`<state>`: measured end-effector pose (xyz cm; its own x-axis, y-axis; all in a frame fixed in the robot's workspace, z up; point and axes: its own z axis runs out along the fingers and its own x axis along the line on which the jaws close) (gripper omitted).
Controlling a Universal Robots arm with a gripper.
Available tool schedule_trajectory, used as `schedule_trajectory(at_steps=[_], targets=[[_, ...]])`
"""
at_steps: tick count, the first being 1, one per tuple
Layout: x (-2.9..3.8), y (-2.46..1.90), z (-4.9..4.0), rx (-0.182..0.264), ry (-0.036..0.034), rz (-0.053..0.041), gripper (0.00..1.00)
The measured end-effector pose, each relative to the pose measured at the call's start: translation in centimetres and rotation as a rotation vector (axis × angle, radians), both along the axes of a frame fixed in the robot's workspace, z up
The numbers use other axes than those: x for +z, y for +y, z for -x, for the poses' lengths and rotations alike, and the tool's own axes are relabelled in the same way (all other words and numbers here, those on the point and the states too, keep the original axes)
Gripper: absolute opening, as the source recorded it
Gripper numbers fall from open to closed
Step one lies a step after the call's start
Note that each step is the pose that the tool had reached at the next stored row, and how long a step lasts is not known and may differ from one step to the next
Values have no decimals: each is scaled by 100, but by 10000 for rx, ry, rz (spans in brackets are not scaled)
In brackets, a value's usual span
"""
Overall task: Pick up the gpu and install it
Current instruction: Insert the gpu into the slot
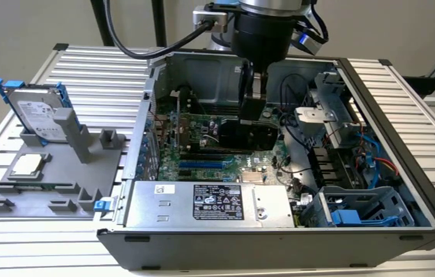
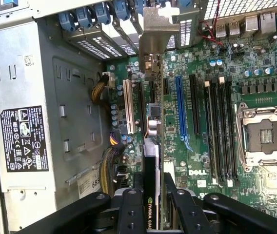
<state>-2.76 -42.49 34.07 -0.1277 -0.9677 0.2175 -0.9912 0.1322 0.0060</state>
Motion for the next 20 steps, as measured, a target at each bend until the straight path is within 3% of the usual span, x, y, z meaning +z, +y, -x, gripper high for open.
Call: schedule_trajectory(at_steps=[2, 3, 16, 17, 18, 20], targets=[[-2, 0, 0, 0, -9, -22, 0], [-3, 0, 0, 1, -12, -121, 0], [-3, 0, 0, 2, -116, -2485, 0], [-9, 0, 0, 1, -118, -2600, 0], [-19, 0, 0, 2, -119, -2651, 0], [-27, 1, 0, 10, -118, -2655, 0]])
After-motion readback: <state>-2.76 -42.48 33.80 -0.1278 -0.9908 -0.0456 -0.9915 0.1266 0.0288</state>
